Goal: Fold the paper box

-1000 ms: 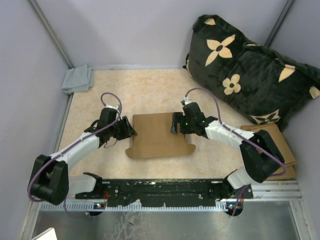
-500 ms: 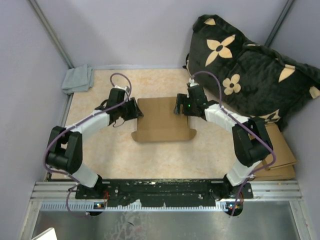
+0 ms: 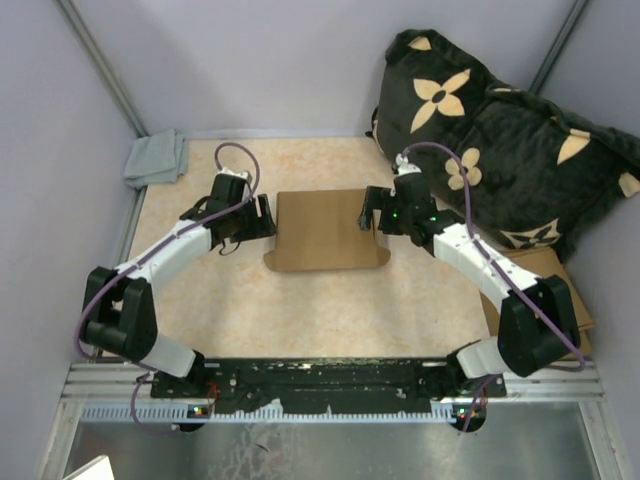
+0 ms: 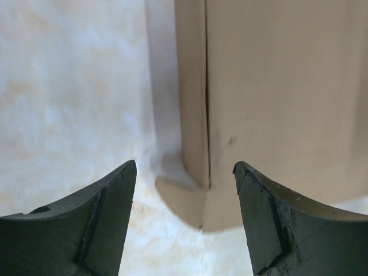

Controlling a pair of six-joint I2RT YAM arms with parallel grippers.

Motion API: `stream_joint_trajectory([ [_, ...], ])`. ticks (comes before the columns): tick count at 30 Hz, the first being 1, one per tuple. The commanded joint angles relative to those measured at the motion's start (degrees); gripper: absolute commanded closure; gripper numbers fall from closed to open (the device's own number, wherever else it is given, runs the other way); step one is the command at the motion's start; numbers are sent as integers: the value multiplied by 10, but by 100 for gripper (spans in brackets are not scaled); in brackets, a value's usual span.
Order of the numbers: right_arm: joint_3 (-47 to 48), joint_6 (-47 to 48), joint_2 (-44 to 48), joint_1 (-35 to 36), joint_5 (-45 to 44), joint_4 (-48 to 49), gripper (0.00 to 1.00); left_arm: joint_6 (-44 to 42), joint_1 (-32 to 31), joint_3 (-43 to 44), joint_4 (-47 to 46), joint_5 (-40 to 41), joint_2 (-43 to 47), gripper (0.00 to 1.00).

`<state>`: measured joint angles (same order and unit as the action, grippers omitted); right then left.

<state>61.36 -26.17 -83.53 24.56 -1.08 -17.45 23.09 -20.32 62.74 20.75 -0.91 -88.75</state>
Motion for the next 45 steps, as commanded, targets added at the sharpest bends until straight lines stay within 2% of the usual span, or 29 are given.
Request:
stream_joint_trajectory([
  [1,-91,-6,69,0,55,40,1,-8,-2,-100,-37,-67,87,25],
  [4,-121,-8,90,6,60,46,1,1,-2,-162,-80,-99,126,25],
  [9,-140,-3,87,17,53,44,1,19,-2,-214,-128,-139,161,25],
  [21,-133,-6,34,74,24,39,1,35,-6,-229,-159,-178,133,26],
  [29,-154,-13,45,86,9,46,2,37,-21,-236,-144,-163,135,28],
  [37,-156,-2,48,86,-3,40,2,25,-25,-235,-132,-116,127,29],
  [45,-151,3,44,86,11,47,4,18,-35,-211,-125,-102,92,30],
])
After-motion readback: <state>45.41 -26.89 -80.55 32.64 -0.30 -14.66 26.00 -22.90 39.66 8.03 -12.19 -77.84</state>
